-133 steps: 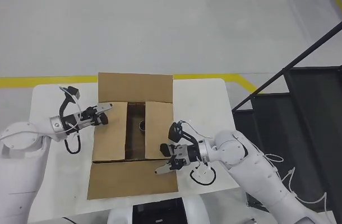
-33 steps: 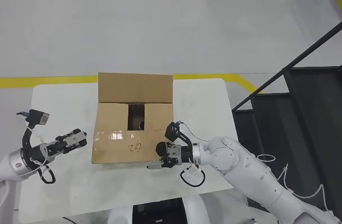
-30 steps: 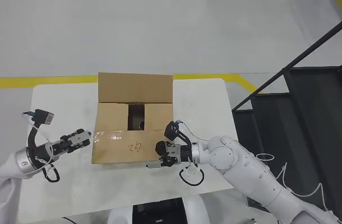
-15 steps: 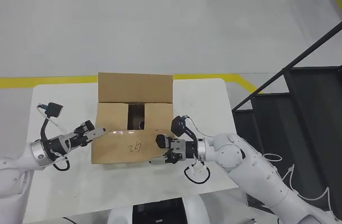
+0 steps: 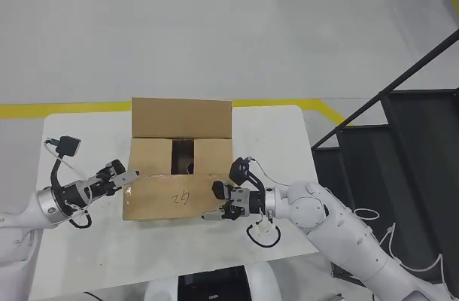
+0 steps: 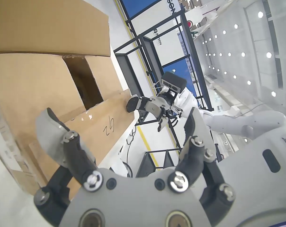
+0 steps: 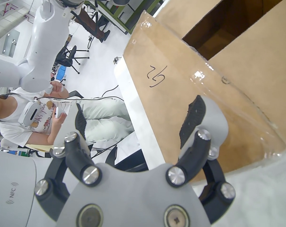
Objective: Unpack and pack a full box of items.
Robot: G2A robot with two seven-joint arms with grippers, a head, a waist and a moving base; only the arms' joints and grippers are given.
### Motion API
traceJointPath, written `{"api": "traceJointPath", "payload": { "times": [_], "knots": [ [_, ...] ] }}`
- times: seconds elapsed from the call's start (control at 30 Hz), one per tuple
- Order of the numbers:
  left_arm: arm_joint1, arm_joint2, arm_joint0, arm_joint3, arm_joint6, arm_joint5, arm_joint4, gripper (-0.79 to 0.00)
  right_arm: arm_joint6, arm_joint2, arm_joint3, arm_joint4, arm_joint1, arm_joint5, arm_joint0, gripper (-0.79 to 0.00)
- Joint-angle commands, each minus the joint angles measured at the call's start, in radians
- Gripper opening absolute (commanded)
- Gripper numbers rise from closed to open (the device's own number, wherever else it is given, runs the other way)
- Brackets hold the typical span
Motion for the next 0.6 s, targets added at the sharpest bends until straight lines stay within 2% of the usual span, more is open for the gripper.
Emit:
{"api": "traceJointPath", "payload": {
  "times": [0.0,0.2,0.57],
  "knots": [
    [0.0,0.002,0.001,-0.001,0.002,0.001,0.003,0.0,-0.006,0.003,0.001,-0.009,0.001,0.002,-0.005,0.0],
    [0.002,0.077,0.048,-0.014,-0.045,-0.007,0.092,0.0,-0.009,0.007,0.001,-0.024,0.0,0.01,-0.007,0.0],
    [0.007,0.099,0.046,0.088,-0.024,-0.073,0.098,0.0,-0.018,0.018,-0.01,-0.022,0.0,0.005,-0.008,0.0]
  ]
}}
